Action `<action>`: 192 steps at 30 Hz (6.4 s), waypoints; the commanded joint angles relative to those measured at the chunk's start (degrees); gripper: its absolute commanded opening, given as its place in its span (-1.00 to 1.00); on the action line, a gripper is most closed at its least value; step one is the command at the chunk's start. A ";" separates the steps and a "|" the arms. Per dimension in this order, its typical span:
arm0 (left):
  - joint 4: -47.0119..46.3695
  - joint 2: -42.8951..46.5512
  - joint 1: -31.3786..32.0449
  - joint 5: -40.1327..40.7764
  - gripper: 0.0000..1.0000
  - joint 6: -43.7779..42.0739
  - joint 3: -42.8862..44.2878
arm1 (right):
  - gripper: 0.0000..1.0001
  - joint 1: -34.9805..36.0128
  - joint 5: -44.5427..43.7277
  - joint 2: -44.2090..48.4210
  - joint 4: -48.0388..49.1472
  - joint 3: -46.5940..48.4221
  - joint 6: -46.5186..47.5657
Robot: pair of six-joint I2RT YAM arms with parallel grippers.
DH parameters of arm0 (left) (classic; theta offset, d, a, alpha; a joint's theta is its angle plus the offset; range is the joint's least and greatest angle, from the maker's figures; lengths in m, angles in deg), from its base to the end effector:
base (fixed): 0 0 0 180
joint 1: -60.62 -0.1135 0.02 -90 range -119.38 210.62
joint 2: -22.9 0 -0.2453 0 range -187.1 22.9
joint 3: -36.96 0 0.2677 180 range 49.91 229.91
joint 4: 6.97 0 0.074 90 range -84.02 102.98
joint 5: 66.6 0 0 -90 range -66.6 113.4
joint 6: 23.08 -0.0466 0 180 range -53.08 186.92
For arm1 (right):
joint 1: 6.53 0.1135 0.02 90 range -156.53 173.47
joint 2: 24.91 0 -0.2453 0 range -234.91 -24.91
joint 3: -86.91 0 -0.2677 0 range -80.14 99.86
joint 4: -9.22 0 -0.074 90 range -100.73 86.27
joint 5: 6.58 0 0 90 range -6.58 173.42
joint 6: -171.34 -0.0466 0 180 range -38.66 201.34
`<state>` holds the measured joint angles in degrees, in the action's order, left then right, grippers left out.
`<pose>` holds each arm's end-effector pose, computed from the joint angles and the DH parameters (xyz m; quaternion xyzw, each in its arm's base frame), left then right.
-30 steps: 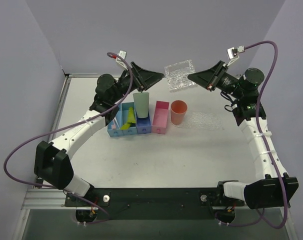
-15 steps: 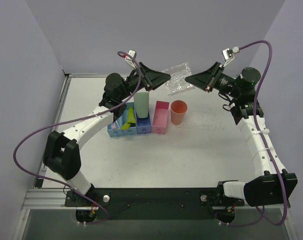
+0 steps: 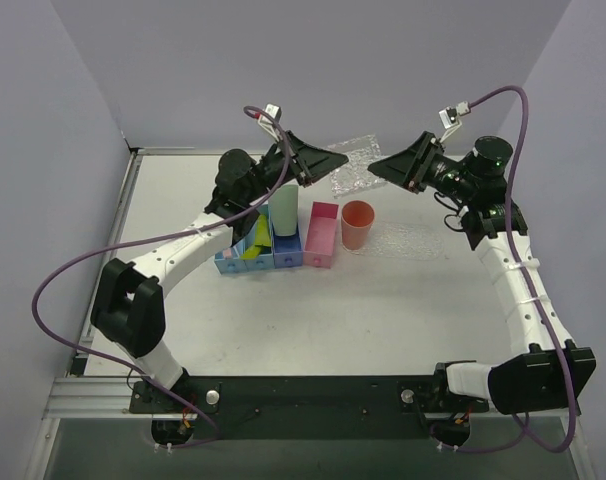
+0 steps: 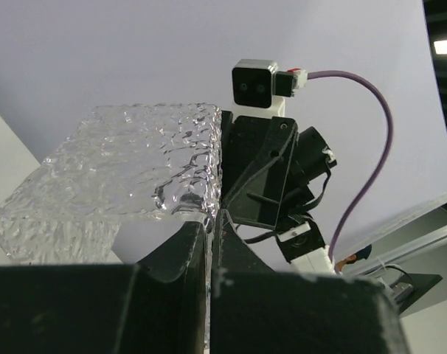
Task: Prepare toiletry sets of a toothbrush and toothpaste on the tray
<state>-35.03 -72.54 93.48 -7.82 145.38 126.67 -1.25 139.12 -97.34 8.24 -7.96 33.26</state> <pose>0.3354 -0.2454 0.3742 -0.0018 0.5810 -0.7451 0.3276 0.3004 0.0664 0.4266 -0.1337 0.6518 0.5714 0.4804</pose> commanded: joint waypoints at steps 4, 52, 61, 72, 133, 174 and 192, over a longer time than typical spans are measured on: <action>17.35 4.03 1.41 7.57 -1.00 -9.10 1.56 | -0.13 2.36 -18.32 5.45 -24.52 8.93 23.17; 22.56 0.78 4.58 8.46 -1.00 -9.46 5.51 | -0.44 21.17 -37.68 -10.63 -40.35 18.70 32.61; 22.12 -0.19 4.58 6.88 -0.94 -8.85 5.95 | -1.00 21.79 -45.50 -9.14 -40.97 17.73 32.78; 30.29 -0.98 3.97 7.14 0.12 -14.90 10.17 | -1.00 20.39 -54.82 -5.18 -37.37 18.16 35.07; 54.11 18.27 -11.33 24.37 0.51 -43.56 -4.94 | -1.00 4.30 -49.99 -25.05 -30.07 -0.29 34.54; 53.67 15.72 -12.03 22.70 0.50 -42.77 -3.45 | -0.66 4.74 -49.64 -27.86 -30.42 1.47 34.72; 54.20 14.05 -12.03 21.82 0.49 -43.12 -1.69 | -0.33 4.74 -49.90 -27.07 -31.04 3.40 34.80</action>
<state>21.64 -58.12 81.84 14.75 102.69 121.94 3.27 89.46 -125.03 -21.55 -7.24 67.80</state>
